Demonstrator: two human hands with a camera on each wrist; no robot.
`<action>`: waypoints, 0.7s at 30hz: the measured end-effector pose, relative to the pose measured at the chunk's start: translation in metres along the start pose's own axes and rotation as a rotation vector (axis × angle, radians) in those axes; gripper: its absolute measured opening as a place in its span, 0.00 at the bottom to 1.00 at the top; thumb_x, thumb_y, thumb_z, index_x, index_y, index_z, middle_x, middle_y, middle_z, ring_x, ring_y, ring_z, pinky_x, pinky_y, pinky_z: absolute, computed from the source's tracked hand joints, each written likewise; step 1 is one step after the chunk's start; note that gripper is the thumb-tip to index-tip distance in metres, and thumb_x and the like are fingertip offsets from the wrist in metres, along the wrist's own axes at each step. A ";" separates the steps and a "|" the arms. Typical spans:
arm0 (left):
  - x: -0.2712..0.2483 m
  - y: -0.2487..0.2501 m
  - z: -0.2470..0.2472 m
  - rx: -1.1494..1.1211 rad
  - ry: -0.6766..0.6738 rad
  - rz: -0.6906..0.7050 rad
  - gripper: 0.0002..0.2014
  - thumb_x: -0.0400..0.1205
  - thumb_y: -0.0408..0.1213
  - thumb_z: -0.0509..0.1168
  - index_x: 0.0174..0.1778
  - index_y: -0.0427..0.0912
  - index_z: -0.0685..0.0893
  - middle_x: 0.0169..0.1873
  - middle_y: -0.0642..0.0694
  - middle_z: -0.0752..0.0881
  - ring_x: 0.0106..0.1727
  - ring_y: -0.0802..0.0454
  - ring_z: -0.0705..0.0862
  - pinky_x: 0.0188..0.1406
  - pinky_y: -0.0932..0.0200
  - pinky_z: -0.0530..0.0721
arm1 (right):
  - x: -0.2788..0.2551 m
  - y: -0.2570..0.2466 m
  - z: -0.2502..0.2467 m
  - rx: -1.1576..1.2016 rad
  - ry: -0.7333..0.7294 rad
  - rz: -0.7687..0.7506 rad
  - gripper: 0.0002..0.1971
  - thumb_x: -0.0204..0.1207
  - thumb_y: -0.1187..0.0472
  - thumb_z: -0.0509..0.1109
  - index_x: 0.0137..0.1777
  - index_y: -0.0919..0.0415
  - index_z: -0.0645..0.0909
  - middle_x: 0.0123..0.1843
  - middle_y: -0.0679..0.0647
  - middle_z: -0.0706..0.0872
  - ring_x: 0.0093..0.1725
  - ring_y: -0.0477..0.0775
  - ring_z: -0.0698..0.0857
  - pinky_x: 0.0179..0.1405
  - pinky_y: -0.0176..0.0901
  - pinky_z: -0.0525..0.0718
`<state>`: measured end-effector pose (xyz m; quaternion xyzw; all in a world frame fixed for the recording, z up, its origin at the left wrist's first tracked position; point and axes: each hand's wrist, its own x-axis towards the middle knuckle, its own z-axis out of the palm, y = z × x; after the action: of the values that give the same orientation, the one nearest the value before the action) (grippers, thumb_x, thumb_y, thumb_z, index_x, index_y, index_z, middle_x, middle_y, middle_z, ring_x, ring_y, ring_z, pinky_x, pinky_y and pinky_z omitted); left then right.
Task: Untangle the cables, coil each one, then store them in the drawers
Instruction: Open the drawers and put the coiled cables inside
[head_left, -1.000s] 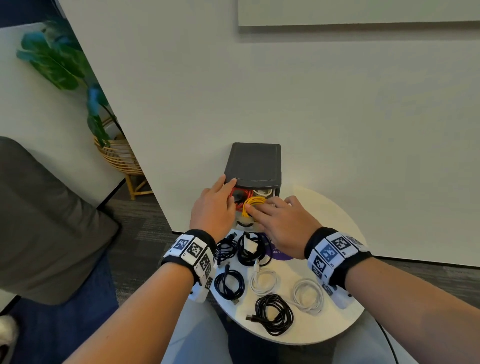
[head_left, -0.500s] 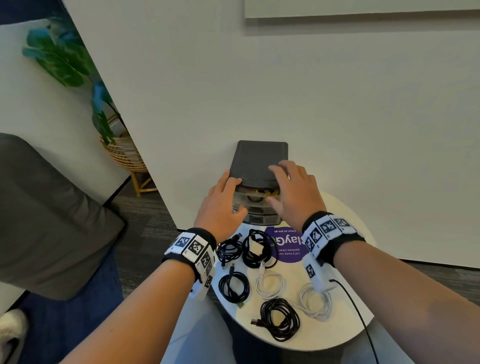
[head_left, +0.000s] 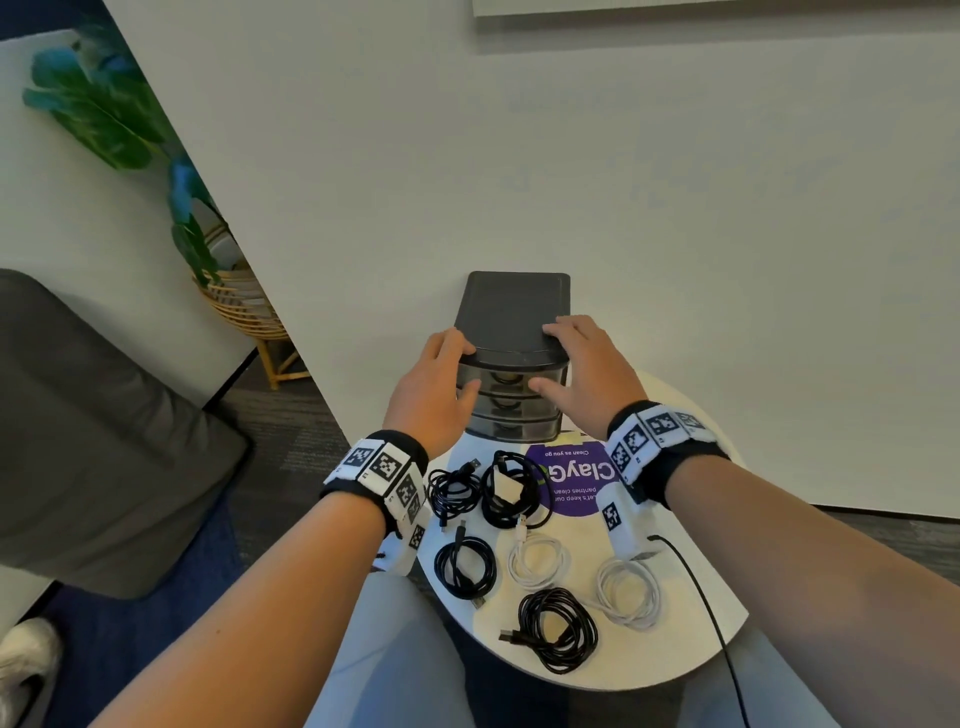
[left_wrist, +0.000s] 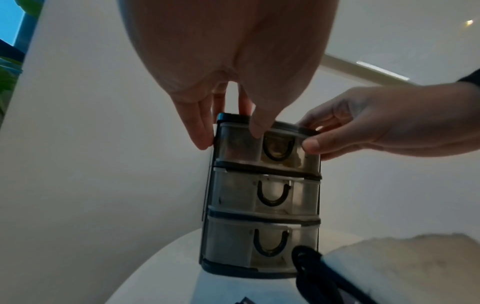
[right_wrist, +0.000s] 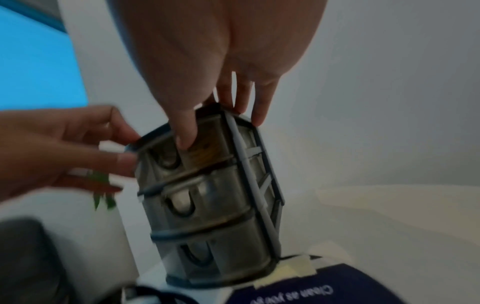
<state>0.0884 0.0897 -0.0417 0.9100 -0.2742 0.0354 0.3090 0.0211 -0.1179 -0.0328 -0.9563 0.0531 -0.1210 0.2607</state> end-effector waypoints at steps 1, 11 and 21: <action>-0.003 -0.003 -0.003 -0.043 -0.037 -0.016 0.21 0.86 0.40 0.67 0.73 0.54 0.69 0.74 0.55 0.72 0.59 0.52 0.84 0.57 0.55 0.84 | -0.004 0.000 -0.003 0.034 0.064 -0.009 0.27 0.79 0.52 0.75 0.76 0.52 0.72 0.74 0.50 0.72 0.70 0.51 0.75 0.68 0.43 0.78; -0.045 -0.032 -0.006 0.182 -0.549 -0.401 0.23 0.88 0.57 0.59 0.74 0.48 0.71 0.65 0.41 0.82 0.55 0.46 0.87 0.60 0.48 0.87 | -0.038 -0.006 0.034 -0.123 -0.414 0.165 0.15 0.83 0.45 0.66 0.53 0.57 0.81 0.49 0.53 0.83 0.48 0.56 0.83 0.44 0.45 0.78; -0.043 -0.029 0.023 0.004 -0.546 -0.535 0.08 0.88 0.35 0.63 0.61 0.39 0.83 0.54 0.39 0.84 0.47 0.43 0.93 0.48 0.47 0.94 | -0.035 -0.009 0.064 -0.080 -0.529 0.497 0.13 0.78 0.53 0.73 0.51 0.64 0.81 0.47 0.57 0.83 0.44 0.57 0.83 0.35 0.42 0.78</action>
<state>0.0650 0.1156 -0.0858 0.9259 -0.0993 -0.2897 0.2211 0.0037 -0.0736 -0.0891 -0.9219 0.2194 0.1995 0.2494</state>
